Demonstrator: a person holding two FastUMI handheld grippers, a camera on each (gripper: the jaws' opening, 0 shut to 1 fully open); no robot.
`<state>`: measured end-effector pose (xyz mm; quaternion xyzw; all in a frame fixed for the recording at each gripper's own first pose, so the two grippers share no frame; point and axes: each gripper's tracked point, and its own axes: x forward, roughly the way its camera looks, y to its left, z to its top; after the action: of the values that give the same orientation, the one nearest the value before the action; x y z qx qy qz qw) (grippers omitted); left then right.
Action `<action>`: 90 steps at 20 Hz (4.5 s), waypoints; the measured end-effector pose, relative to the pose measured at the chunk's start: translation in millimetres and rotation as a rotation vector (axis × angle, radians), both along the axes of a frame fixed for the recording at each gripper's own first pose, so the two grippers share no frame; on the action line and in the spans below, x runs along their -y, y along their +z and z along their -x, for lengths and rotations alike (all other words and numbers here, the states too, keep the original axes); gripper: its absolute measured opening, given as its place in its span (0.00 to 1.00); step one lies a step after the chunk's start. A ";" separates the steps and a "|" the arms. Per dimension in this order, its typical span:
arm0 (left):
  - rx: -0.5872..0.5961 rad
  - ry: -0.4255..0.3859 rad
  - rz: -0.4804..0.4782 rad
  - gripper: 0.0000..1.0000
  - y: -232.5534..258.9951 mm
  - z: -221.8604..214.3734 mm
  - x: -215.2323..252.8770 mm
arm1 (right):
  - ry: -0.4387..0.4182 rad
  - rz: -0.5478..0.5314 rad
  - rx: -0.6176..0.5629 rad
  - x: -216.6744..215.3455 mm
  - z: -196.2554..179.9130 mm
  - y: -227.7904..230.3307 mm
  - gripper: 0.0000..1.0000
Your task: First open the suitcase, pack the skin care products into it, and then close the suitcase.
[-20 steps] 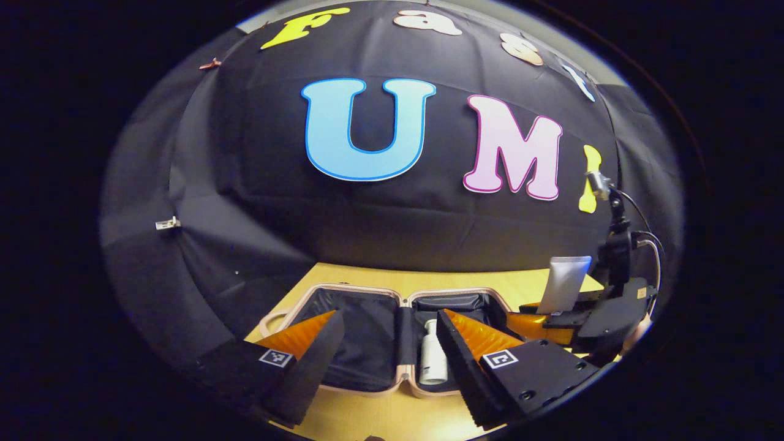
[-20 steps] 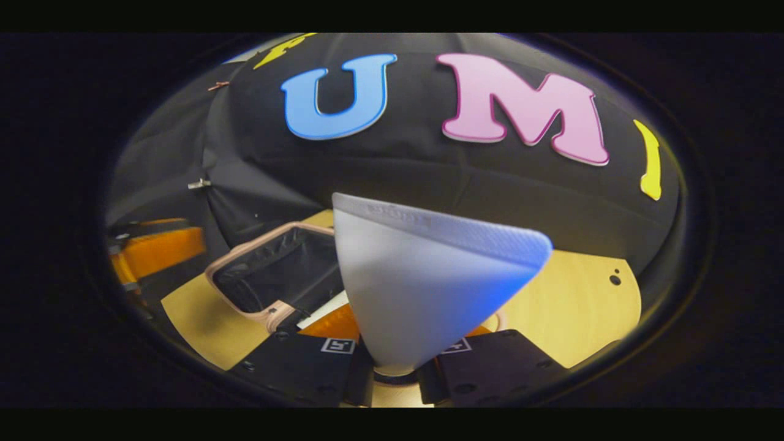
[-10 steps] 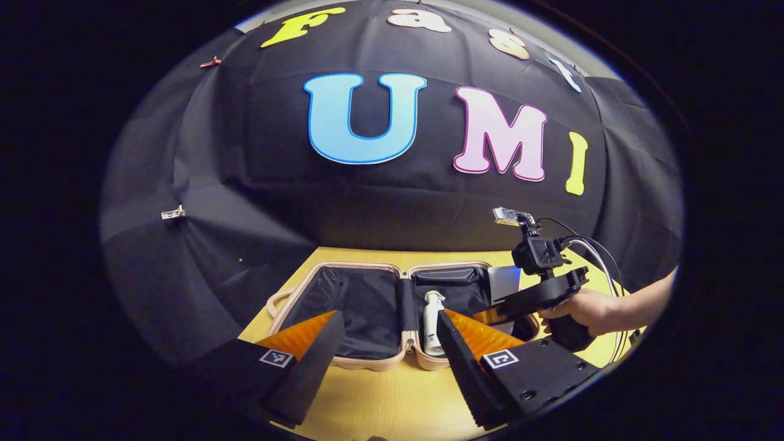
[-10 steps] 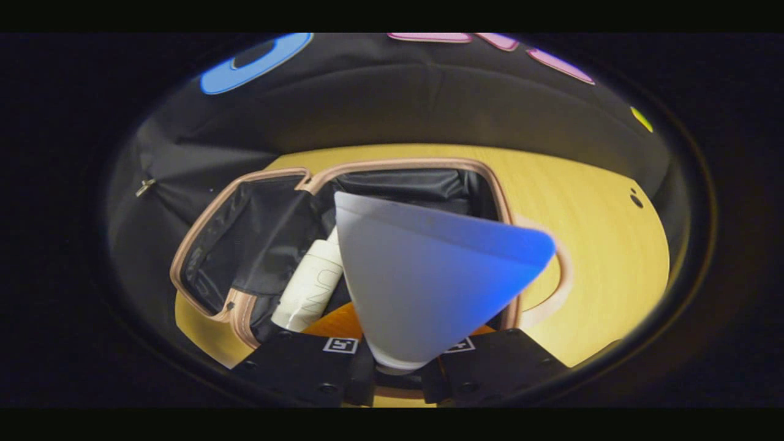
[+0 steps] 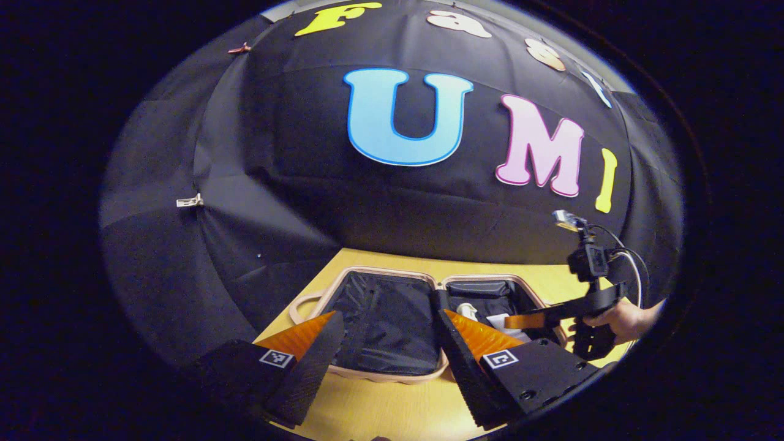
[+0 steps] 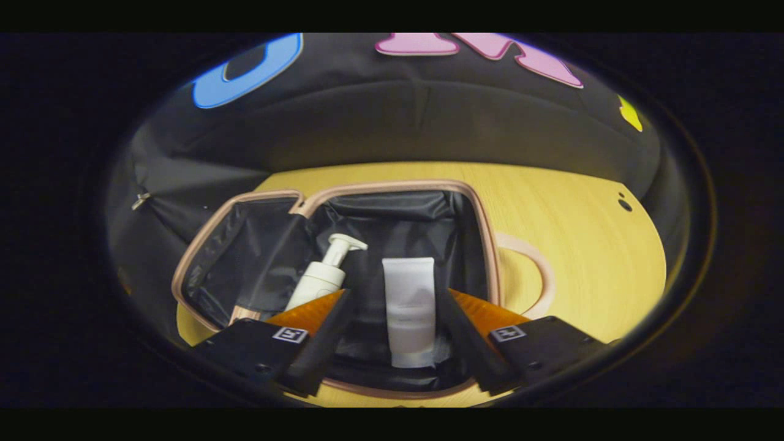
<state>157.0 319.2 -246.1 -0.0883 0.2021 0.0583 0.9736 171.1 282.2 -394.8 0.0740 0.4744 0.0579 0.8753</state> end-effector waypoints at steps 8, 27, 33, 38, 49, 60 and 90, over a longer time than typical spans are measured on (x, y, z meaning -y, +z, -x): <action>-0.202 0.051 0.054 0.95 -86.8 -83.5 -123.8 | -0.038 -0.048 0.337 41.1 25.9 123.4 0.98; -0.671 -0.227 -0.027 0.63 -217.1 -123.8 -165.3 | -0.089 0.043 0.204 111.3 103.4 114.7 0.98; -0.663 -0.180 -0.049 0.29 -218.6 -128.9 -165.4 | -0.127 0.065 0.198 132.1 109.5 111.1 0.98; -0.648 -0.113 -0.048 0.16 -208.7 -130.3 -166.2 | -0.134 0.070 0.218 138.8 104.5 115.5 0.98; -0.362 -0.157 -0.204 0.13 -51.4 -146.0 -129.4 | -0.159 0.098 0.279 166.5 107.1 145.8 0.98; -0.023 -0.407 -0.010 0.12 95.4 -165.1 49.7 | -0.203 0.131 0.321 204.1 124.6 177.3 0.98; -0.162 -0.428 0.344 0.88 -24.6 -90.2 294.1 | -0.328 0.136 0.408 263.4 152.1 224.0 0.98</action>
<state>247.2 25.1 -270.7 -0.2025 0.3002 -0.1768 0.9152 18.9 18.9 -170.8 0.0777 0.2728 -0.1027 0.9534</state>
